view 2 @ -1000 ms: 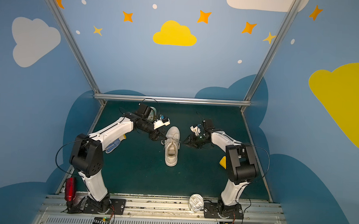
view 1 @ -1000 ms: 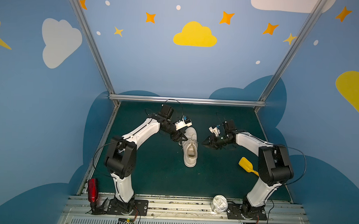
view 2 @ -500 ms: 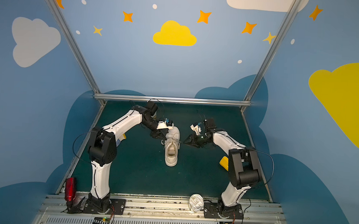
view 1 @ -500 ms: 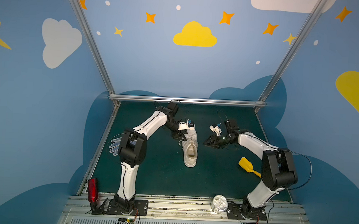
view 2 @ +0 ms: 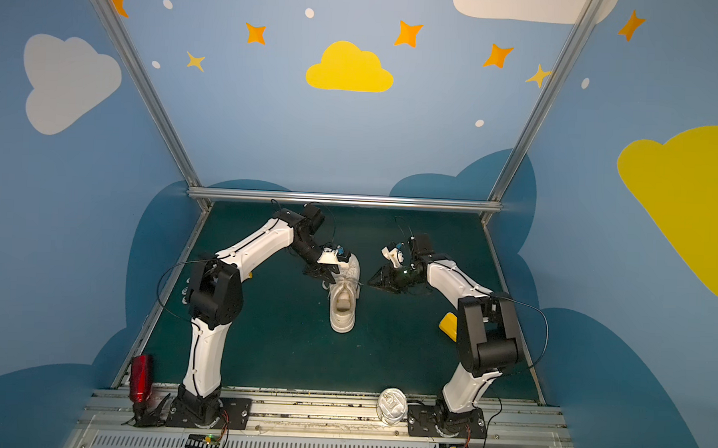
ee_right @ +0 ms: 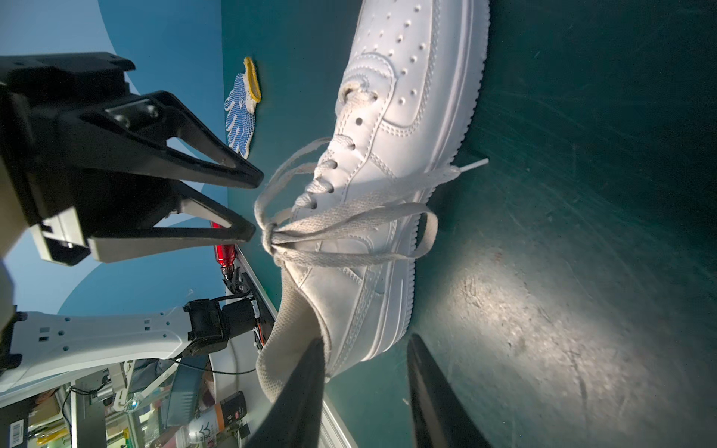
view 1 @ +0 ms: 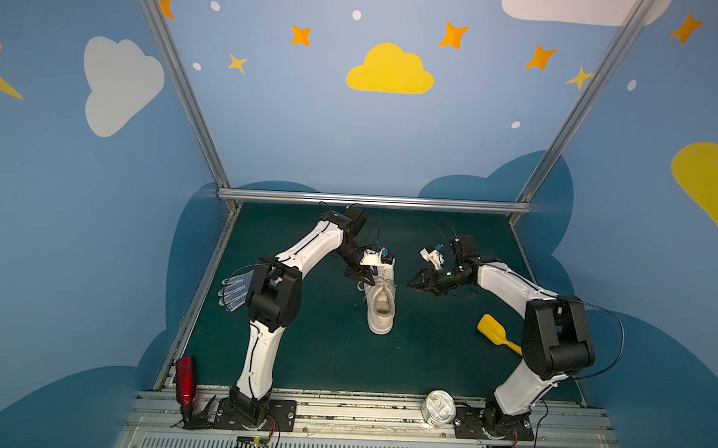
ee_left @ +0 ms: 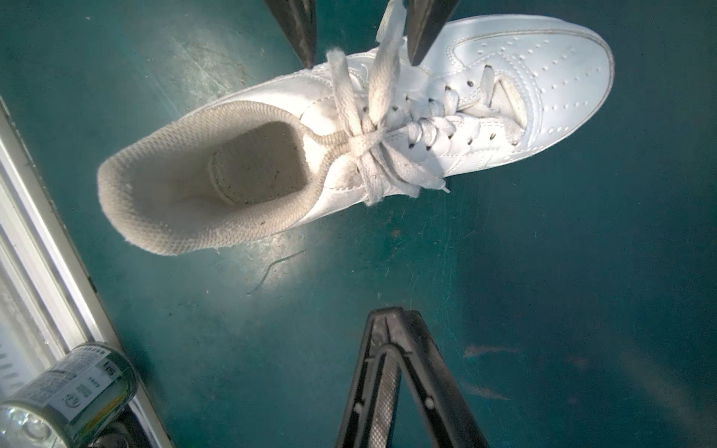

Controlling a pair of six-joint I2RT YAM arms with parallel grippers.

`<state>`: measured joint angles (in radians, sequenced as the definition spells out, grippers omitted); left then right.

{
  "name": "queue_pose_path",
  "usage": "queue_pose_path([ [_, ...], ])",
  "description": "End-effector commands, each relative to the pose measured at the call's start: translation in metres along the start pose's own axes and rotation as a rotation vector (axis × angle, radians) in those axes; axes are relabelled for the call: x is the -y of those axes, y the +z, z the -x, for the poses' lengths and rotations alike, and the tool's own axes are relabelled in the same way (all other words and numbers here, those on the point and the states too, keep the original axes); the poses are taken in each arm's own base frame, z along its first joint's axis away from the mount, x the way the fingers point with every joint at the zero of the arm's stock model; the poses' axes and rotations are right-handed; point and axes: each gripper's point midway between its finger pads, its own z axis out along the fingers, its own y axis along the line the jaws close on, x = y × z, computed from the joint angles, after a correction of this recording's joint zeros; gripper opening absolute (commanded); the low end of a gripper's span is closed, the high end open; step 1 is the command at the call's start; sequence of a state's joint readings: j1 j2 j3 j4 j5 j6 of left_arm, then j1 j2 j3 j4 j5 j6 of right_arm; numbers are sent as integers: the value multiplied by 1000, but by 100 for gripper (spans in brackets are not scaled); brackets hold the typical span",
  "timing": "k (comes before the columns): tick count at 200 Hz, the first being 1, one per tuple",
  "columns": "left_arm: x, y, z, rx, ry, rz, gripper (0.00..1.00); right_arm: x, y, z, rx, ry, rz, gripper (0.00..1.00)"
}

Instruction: Tie the shoes

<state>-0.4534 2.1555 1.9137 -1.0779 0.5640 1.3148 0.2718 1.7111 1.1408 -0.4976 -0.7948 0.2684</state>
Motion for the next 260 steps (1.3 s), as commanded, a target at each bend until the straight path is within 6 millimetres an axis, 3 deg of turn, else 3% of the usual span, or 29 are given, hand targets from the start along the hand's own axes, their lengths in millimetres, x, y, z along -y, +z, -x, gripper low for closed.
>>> queue_pose_path([
  [1, -3, 9, -7, -28, 5, -1, 33, -5, -3, 5, -2, -5, 14, 36],
  [32, -6, 12, -7, -41, 14, 8, 27, -4, -4, 4, -2, -3, 12, 36],
  [129, -11, 20, -6, -56, 48, 31, 25, -7, -5, 5, -1, -26, 20, 36],
  [211, -2, 26, 1, -36, 79, 3, 26, -15, 8, 13, 21, -93, 118, 41],
  [240, 0, 27, 3, -22, 75, -2, 8, -15, 18, 11, 14, -95, 140, 42],
  [260, 0, 27, 1, -31, 73, -1, 4, -9, 23, 12, 9, -25, 163, 43],
])
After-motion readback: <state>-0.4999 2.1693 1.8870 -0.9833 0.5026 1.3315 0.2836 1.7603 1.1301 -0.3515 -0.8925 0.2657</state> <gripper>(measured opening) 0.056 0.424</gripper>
